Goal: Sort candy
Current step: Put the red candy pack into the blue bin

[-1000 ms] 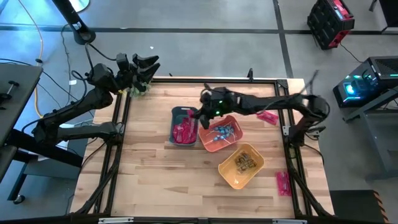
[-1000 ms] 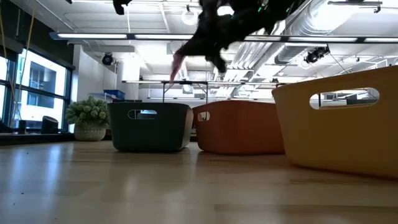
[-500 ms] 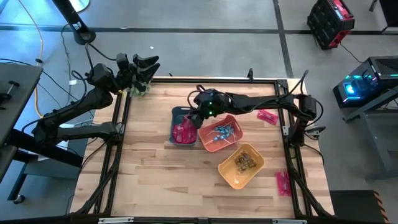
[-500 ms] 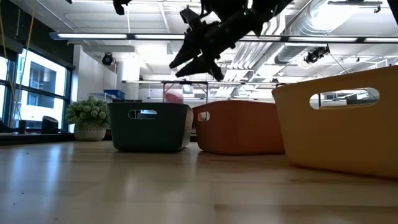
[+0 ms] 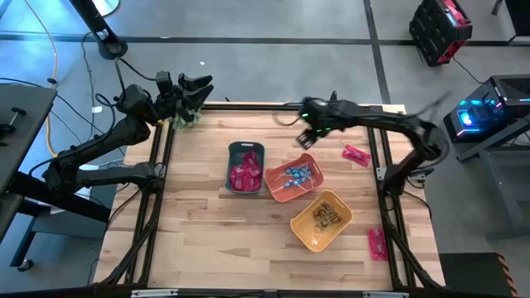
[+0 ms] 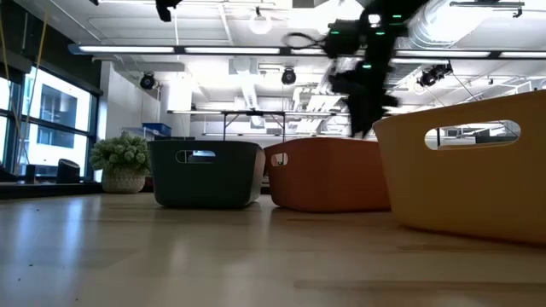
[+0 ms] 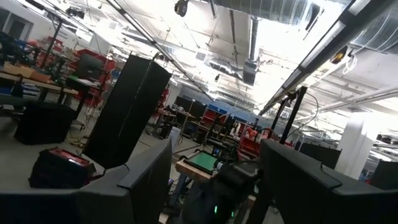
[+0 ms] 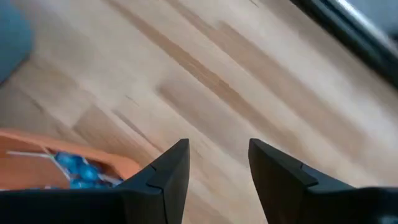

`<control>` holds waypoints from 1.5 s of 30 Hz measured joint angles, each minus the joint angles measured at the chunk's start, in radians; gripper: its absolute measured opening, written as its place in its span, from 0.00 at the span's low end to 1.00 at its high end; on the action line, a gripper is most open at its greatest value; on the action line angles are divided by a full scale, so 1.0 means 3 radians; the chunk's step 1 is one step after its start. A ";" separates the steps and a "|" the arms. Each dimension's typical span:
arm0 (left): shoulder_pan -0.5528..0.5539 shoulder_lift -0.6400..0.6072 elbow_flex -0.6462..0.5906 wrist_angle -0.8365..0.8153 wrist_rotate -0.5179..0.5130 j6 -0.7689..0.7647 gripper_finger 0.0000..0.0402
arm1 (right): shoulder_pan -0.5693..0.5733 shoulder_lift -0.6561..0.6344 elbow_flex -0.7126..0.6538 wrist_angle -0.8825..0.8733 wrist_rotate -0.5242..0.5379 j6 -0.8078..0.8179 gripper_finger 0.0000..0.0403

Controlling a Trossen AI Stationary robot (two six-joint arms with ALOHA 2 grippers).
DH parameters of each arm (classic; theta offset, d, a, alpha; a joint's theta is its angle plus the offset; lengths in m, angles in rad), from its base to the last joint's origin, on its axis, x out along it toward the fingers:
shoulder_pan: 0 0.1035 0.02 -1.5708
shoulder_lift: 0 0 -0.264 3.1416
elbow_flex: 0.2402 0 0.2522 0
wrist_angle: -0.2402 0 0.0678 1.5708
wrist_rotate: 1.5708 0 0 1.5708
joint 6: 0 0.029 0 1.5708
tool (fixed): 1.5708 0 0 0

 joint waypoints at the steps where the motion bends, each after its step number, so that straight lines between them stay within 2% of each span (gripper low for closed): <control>1: 0.0000 0.0000 0.0000 -0.0009 0.0000 0.0000 0.59 | -0.0096 -0.0149 -0.0161 0.0010 -0.0019 0.0106 0.39; 5: 0.0005 0.0003 0.0000 -0.0055 -0.0001 0.0042 0.59 | -0.0480 -0.0551 -0.0794 -0.0017 -0.0030 0.0753 0.39; 8: 0.0005 0.0011 0.0000 -0.0077 -0.0001 0.0087 0.59 | -0.0676 -0.0743 -0.1127 -0.0002 -0.0030 0.1047 0.40; 18: 0.0005 0.0041 0.0000 -0.0082 -0.0003 0.0087 0.59 | -0.0971 -0.0596 -0.1894 0.0254 0.0267 0.1887 0.39; 26: 0.0005 0.0039 0.0000 -0.0090 -0.0003 0.0002 0.59 | -0.0952 -0.0602 -0.2363 0.0703 0.0175 0.2252 0.39; 29: 0.0003 0.0039 0.0000 -0.0100 -0.0003 0.0002 0.59 | -0.0868 -0.0602 -0.2371 0.0725 0.0216 0.2172 0.33; 34: 0.0002 0.0039 0.0000 -0.0140 -0.0004 0.0003 0.59 | -0.0715 -0.0563 -0.2243 0.0730 0.0171 0.2061 0.05; 41: 0.0002 0.0031 0.0000 -0.0116 -0.0004 0.0004 0.59 | -0.0575 -0.0669 -0.1717 0.0643 0.0134 0.1759 0.01; 45: 0.0002 0.0031 0.0000 -0.0052 -0.0006 0.0003 0.59 | -0.0456 -0.0799 -0.1209 0.0692 0.0377 0.1629 0.00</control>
